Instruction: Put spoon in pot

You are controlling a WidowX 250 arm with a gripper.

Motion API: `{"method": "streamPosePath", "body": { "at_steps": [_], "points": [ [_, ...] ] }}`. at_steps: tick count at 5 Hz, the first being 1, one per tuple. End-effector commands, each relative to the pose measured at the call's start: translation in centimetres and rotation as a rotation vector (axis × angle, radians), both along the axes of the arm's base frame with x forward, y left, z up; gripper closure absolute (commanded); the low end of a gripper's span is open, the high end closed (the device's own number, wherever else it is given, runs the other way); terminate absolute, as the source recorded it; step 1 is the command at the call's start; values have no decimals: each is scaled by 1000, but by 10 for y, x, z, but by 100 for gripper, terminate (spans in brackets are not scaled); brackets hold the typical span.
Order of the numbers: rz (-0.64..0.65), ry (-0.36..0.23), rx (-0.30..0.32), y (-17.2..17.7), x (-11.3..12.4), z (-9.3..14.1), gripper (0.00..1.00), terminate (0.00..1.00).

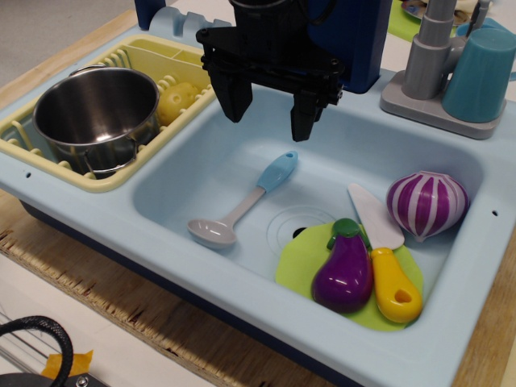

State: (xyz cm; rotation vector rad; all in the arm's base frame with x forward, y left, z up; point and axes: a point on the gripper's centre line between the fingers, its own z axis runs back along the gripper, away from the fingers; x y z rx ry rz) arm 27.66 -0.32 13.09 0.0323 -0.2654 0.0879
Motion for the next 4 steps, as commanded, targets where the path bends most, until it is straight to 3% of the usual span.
{"method": "streamPosePath", "body": {
  "at_steps": [1, 4],
  "points": [
    [0, 0, 0, 0, 0, 0, 0, 0],
    [33, 44, 42, -9, 8, -30, 0, 0]
  ]
}}
